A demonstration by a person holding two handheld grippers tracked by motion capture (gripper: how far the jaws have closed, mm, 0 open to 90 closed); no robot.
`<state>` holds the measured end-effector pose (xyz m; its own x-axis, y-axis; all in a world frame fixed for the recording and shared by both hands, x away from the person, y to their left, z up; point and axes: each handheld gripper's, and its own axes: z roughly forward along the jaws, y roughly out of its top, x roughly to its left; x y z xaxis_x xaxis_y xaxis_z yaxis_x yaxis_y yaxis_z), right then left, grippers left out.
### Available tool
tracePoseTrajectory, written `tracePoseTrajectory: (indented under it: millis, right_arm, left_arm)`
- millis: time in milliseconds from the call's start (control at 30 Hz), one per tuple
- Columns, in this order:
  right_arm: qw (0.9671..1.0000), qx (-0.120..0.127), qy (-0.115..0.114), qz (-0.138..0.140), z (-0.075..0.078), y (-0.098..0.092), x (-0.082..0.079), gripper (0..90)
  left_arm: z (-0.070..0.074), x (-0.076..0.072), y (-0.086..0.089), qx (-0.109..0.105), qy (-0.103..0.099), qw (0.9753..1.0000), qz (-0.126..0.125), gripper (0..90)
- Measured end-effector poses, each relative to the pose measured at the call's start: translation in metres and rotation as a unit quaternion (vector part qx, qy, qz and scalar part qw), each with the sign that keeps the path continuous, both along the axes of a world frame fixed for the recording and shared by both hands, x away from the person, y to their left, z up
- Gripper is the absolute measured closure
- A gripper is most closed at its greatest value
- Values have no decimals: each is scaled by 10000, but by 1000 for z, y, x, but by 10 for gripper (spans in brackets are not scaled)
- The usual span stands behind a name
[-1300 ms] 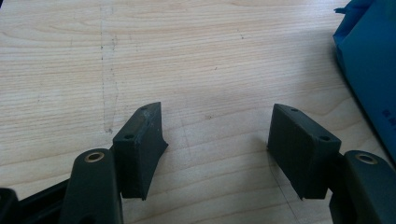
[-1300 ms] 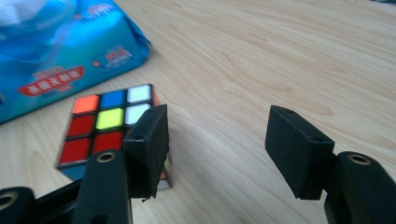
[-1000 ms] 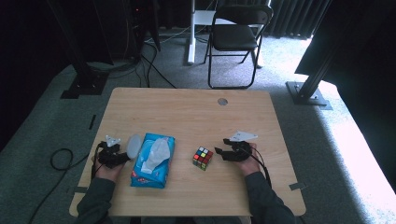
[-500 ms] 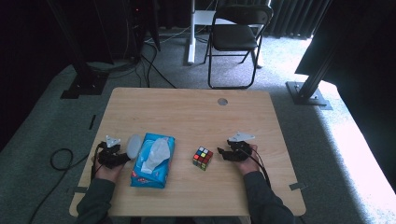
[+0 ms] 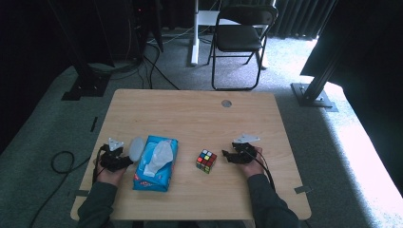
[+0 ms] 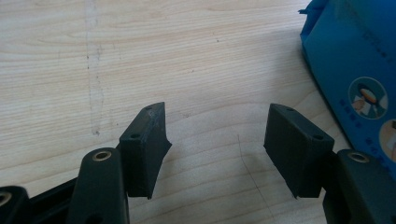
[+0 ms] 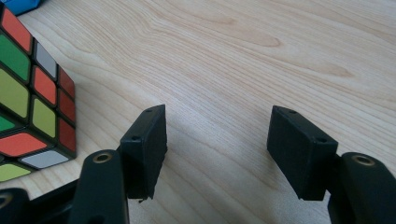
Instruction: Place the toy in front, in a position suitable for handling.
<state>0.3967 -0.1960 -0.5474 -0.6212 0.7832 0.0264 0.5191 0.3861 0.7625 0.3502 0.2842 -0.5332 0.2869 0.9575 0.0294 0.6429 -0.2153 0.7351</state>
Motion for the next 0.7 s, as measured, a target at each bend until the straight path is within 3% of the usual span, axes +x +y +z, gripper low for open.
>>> tracePoseTrajectory:
  millis: [700]
  right_arm:
    - [9999, -149, 13, -7, -1, 3, 1, 369]
  left_arm:
    - [17, -7, -2, -49, -344, 9994, -65, 391]
